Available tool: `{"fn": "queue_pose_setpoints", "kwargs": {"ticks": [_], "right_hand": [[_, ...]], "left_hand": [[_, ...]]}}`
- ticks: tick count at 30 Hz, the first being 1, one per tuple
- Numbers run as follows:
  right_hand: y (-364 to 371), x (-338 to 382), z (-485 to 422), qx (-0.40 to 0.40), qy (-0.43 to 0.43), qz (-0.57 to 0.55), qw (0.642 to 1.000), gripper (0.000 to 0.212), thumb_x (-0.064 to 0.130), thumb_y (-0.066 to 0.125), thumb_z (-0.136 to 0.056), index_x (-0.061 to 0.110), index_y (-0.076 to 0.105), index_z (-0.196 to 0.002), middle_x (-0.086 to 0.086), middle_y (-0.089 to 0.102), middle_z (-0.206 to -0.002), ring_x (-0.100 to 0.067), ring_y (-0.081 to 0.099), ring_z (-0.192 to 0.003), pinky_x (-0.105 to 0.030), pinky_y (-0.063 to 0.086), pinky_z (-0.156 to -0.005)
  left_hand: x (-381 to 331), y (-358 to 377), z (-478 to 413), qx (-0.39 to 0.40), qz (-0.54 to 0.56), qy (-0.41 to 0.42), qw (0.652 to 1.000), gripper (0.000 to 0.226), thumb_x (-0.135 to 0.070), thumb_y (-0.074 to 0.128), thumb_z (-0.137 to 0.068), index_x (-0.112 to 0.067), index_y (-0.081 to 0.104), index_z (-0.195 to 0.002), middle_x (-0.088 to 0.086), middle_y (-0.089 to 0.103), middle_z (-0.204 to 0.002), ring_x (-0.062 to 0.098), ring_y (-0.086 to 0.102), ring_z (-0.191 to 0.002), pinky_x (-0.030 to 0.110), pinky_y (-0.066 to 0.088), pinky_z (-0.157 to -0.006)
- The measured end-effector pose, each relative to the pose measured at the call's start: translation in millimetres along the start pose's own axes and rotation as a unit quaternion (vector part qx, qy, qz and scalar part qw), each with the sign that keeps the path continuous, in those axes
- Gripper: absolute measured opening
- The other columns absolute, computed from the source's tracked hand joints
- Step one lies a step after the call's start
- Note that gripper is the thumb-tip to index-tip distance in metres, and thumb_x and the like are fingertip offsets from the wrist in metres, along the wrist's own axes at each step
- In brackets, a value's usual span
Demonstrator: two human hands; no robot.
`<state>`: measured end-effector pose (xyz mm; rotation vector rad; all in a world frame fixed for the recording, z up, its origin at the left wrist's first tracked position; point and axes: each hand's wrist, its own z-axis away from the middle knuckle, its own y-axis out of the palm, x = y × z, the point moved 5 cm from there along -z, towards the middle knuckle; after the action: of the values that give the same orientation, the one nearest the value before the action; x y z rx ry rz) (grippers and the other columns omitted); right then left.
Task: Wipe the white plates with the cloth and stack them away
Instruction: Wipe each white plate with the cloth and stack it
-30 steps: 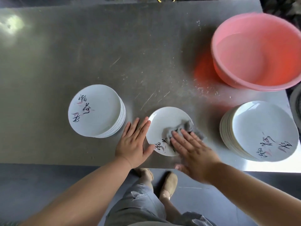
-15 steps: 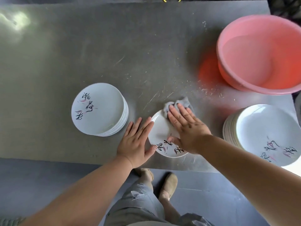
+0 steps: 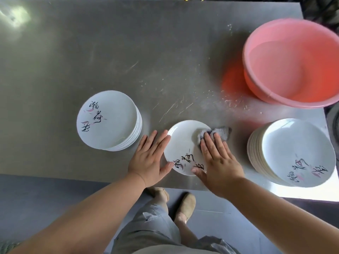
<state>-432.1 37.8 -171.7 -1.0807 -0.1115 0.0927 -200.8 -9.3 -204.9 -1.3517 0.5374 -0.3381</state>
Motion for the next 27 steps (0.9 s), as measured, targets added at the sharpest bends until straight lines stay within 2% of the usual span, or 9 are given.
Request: {"fn": "queue_pose_setpoints", "kwargs": {"ticks": [2,6,12,15,18,20,23,25,27], "right_hand": [[-2.0,4.8,-8.7,0.003,-0.012,-0.018,1.0,0.103,0.082,-0.007,-0.087,0.013,-0.014,-0.163,-0.003,-0.028,-0.17,-0.024,-0.037,-0.152,-0.042,-0.015,-0.128],[-24.1,-4.1,-47.4,-0.018,-0.052,0.004,0.999,0.092,0.074,0.003,-0.095,0.017,-0.017,-0.164,0.002,-0.036,-0.167,-0.021,-0.04,-0.151,-0.042,-0.014,-0.129],[9.5,8.6,24.0,-0.018,0.013,-0.05,0.999,0.1,0.077,0.0,-0.092,0.01,-0.009,-0.164,-0.004,-0.027,-0.17,-0.022,-0.038,-0.152,-0.038,-0.021,-0.125],[6.8,7.6,14.9,0.006,0.024,-0.057,0.998,0.101,0.079,-0.001,-0.091,0.011,-0.011,-0.164,-0.004,-0.026,-0.171,-0.022,-0.039,-0.152,-0.038,-0.02,-0.125],[-18.3,-0.5,-28.8,-0.026,-0.021,-0.031,0.999,0.094,0.075,0.008,-0.095,0.016,-0.013,-0.165,0.0,-0.028,-0.17,-0.022,-0.036,-0.153,-0.039,-0.016,-0.128],[-24.0,-5.9,-41.1,-0.02,-0.049,-0.006,0.999,0.089,0.071,0.014,-0.1,0.018,-0.014,-0.166,0.003,-0.032,-0.169,-0.02,-0.037,-0.152,-0.039,-0.014,-0.129],[-6.1,-3.0,-9.6,-0.034,-0.009,-0.05,0.998,0.09,0.071,0.012,-0.099,0.014,-0.008,-0.166,0.001,-0.028,-0.169,-0.023,-0.034,-0.154,-0.039,-0.014,-0.129],[12.0,9.9,27.0,-0.054,0.014,-0.076,0.996,0.091,0.07,0.011,-0.1,0.01,0.004,-0.166,-0.003,-0.016,-0.172,-0.026,-0.024,-0.158,-0.038,-0.012,-0.129],[24.2,19.5,47.0,-0.04,0.024,-0.083,0.995,0.09,0.073,0.007,-0.101,0.01,0.006,-0.166,-0.004,-0.011,-0.174,-0.025,-0.023,-0.159,-0.037,-0.013,-0.128]], "left_hand": [[-0.7,-0.4,0.6,0.009,-0.006,0.001,1.0,0.084,-0.062,0.036,-0.099,-0.017,0.018,-0.167,-0.002,0.009,-0.176,0.029,0.01,-0.162,0.056,0.019,-0.127],[-2.0,-5.6,0.2,0.011,-0.002,-0.003,1.0,0.084,-0.06,0.037,-0.098,-0.015,0.021,-0.167,-0.002,0.011,-0.176,0.03,0.012,-0.162,0.057,0.021,-0.127],[-1.5,-2.5,0.5,0.01,0.001,-0.005,1.0,0.084,-0.062,0.037,-0.097,-0.018,0.02,-0.167,-0.003,0.011,-0.176,0.029,0.011,-0.162,0.057,0.02,-0.127],[-2.0,-2.3,0.6,-0.002,-0.003,0.004,1.0,0.084,-0.062,0.039,-0.097,-0.017,0.022,-0.166,-0.003,0.014,-0.175,0.03,0.013,-0.161,0.058,0.021,-0.127],[-1.4,-2.3,0.9,-0.009,-0.002,0.004,1.0,0.084,-0.062,0.039,-0.098,-0.017,0.024,-0.166,-0.003,0.014,-0.175,0.031,0.014,-0.161,0.058,0.022,-0.127],[-0.8,-1.5,0.2,-0.004,-0.003,0.001,1.0,0.084,-0.064,0.037,-0.098,-0.018,0.021,-0.167,-0.004,0.012,-0.176,0.029,0.012,-0.162,0.057,0.02,-0.127],[-0.1,0.3,0.5,0.003,0.0,-0.001,1.0,0.084,-0.064,0.036,-0.098,-0.02,0.019,-0.167,-0.005,0.01,-0.176,0.028,0.01,-0.162,0.056,0.019,-0.128],[0.2,1.5,0.4,0.002,0.0,-0.003,1.0,0.084,-0.064,0.037,-0.098,-0.021,0.019,-0.167,-0.006,0.009,-0.176,0.028,0.01,-0.162,0.056,0.019,-0.127],[0.2,2.1,1.2,-0.005,-0.003,0.0,1.0,0.084,-0.065,0.036,-0.098,-0.022,0.018,-0.167,-0.007,0.008,-0.176,0.028,0.009,-0.162,0.056,0.02,-0.127]]}}
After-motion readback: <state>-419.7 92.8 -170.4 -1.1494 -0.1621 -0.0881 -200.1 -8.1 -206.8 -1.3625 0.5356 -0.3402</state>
